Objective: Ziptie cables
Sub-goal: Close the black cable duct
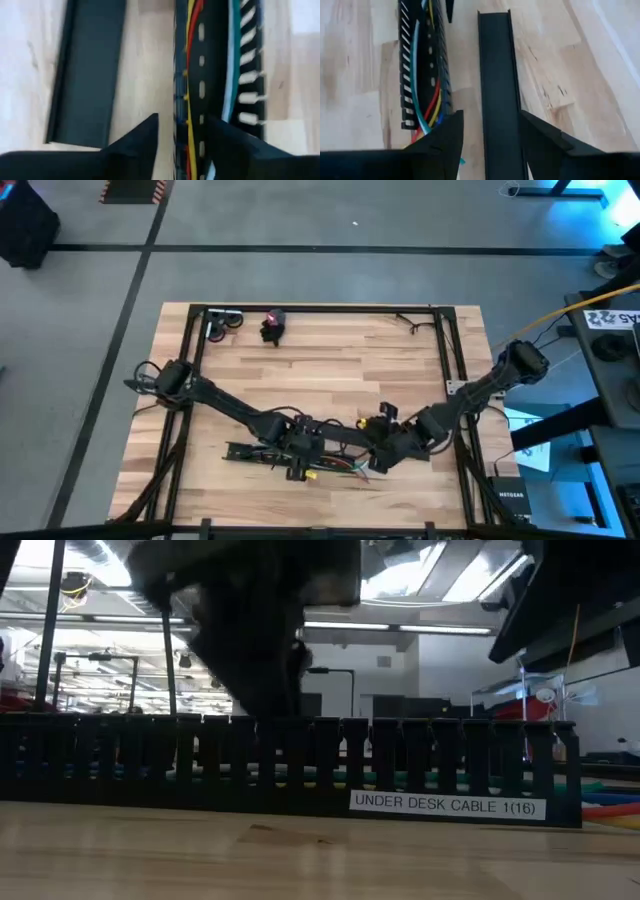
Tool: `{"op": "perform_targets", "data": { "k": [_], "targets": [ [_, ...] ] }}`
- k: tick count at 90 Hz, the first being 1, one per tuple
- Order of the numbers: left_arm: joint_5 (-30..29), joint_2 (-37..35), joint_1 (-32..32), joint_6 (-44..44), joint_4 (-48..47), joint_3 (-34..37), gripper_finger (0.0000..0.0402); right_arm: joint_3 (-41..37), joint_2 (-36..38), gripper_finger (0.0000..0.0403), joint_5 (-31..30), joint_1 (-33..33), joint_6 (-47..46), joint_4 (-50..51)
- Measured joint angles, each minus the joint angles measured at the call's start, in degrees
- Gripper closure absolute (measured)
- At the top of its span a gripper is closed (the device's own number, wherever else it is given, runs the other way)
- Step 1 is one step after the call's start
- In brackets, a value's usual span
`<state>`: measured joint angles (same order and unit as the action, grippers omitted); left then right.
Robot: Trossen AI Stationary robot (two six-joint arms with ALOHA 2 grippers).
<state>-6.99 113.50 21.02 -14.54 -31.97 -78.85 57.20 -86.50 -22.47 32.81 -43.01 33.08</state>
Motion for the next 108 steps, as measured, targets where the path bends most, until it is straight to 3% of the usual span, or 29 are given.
{"op": "perform_targets", "data": {
  "k": [18,40,51,81,91,108],
  "targets": [
    [-0.14,0.29,-0.15,-0.86,-7.36,0.0,0.0387,-0.73,0.0,0.0226,0.19,-0.33,0.67,-0.39],
    [-0.31,0.02,2.77,-3.97,-17.46,0.01,0.0398,-0.73,0.02,0.0226,-0.34,-2.61,6.04,-3.59],
    [-0.36,0.02,4.26,-6.0,-17.61,0.07,0.0391,-0.71,-0.38,0.0221,-1.84,-4.06,7.63,-3.85],
    [-0.53,-2.52,5.9,-8.14,-19.12,0.37,0.0323,-0.71,-7.14,0.0148,4.08,-6.25,12.26,-7.51],
    [-0.91,-3.42,5.9,-7.63,-19.33,0.35,0.0306,-0.73,-10.41,0.0159,4.64,-6.16,12.94,-9.57],
    [-1.07,-4.88,6.12,-7.78,-19.78,0.35,0.0302,-0.71,-14.87,0.0219,5.67,-6.23,12.99,-11.23]
  ]
}}
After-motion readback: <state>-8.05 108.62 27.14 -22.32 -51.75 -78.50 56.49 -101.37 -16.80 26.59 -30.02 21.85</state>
